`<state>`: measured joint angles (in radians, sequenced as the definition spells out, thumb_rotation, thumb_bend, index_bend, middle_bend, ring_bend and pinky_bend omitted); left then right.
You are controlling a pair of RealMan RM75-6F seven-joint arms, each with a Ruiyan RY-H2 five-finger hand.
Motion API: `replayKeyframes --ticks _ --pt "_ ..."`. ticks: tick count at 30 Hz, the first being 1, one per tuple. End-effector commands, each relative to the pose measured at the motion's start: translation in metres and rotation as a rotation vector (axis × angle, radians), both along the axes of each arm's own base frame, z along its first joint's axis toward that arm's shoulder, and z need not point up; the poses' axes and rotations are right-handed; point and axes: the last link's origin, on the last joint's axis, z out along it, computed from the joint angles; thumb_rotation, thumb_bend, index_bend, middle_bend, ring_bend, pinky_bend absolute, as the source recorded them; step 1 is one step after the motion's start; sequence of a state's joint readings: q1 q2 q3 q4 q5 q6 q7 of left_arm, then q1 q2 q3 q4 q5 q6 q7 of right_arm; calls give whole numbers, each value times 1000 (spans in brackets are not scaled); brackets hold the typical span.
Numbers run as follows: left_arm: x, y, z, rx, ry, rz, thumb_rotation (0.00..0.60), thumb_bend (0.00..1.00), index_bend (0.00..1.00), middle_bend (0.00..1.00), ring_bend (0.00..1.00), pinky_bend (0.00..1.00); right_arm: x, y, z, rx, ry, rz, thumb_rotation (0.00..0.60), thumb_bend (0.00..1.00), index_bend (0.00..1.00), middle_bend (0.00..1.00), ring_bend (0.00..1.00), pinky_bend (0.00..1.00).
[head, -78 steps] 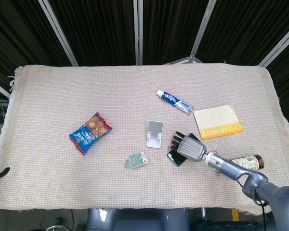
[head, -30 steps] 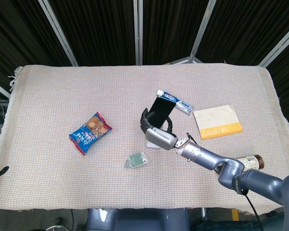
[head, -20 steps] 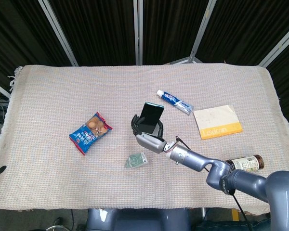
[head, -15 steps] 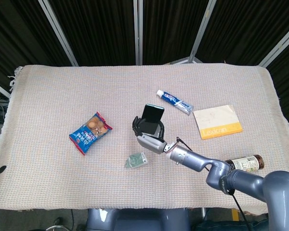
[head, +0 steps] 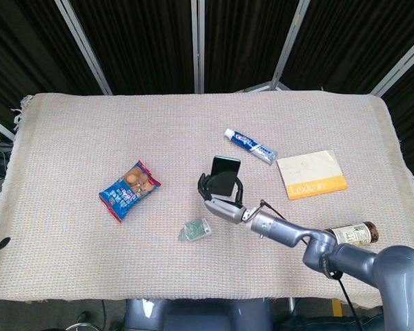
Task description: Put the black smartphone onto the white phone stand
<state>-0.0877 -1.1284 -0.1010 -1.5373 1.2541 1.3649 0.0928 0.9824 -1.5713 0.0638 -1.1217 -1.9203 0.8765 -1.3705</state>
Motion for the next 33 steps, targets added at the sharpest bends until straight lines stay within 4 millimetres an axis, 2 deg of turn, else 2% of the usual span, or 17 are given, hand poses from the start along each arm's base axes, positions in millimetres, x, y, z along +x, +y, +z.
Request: replayKeyframes --ticks 1,11,14,18,21,25,33 --pt "0 0 0 2 1 0 600 0 0 0 0 0 -5 -1 0 -9 10 -9 600 154 544 579 467 321" --pt "0 0 -2 -1 8 3 600 0 0 0 0 0 -13 0 -2 -4 14 -30 600 145 537 562 459 319" --pt "-1 0 -3 -2 9 6 600 0 0 0 0 0 -15 2 -4 3 11 -39 600 141 470 502 438 317" --pt "-1 0 -3 -2 10 4 600 0 0 0 0 0 -15 3 -6 1 1 -50 600 135 294 354 408 317" --pt "-1 0 -3 -3 10 3 600 0 0 0 0 0 -15 4 -6 1 -6 -53 600 133 222 292 400 317" --pt "-1 0 -3 -5 11 3 600 0 0 0 0 0 -14 5 -5 2 -21 -54 600 133 183 264 399 317" --pt "1 -2 -3 -5 8 -3 600 0 0 0 0 0 -15 6 4 -8 -71 -79 600 134 173 256 398 317"
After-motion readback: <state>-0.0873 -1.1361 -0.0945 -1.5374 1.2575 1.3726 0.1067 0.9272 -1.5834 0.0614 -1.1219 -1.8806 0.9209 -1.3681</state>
